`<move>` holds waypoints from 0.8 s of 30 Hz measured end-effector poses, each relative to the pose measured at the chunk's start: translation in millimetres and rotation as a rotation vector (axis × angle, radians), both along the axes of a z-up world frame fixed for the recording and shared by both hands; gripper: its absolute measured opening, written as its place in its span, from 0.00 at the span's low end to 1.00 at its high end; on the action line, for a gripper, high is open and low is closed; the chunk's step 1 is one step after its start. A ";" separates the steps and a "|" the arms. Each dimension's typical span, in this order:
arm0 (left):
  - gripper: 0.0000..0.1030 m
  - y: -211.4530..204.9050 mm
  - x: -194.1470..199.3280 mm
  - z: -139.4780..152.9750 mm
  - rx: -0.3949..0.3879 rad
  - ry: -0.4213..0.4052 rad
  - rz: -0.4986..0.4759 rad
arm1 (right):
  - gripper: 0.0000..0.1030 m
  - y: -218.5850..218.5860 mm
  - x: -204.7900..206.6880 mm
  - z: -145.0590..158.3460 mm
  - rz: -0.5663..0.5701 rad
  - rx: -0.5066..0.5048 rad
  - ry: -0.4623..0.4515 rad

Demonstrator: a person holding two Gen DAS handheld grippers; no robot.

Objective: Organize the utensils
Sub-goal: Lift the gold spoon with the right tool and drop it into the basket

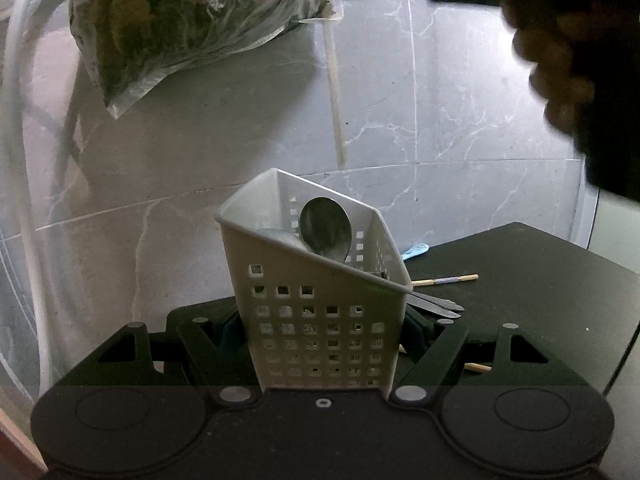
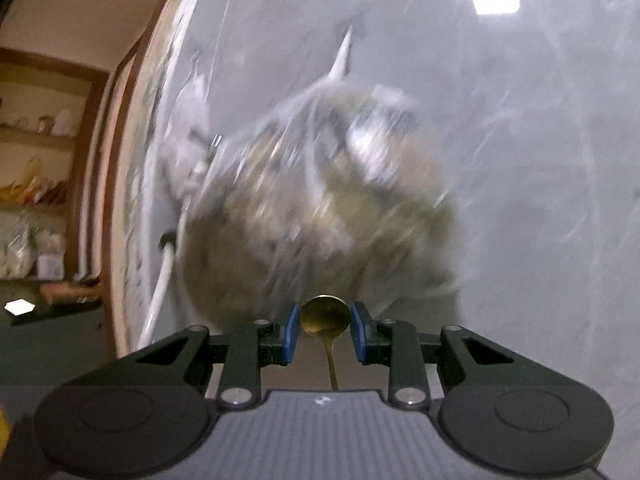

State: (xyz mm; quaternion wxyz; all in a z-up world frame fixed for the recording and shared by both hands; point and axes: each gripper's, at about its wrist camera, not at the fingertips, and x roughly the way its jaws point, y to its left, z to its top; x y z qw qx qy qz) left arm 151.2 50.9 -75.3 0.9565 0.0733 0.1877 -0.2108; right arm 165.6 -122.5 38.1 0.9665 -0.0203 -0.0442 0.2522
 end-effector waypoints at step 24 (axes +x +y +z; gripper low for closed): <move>0.75 1.2 -2.0 0.7 0.000 0.000 0.004 | 0.30 -6.6 -7.0 18.7 0.022 0.175 -0.100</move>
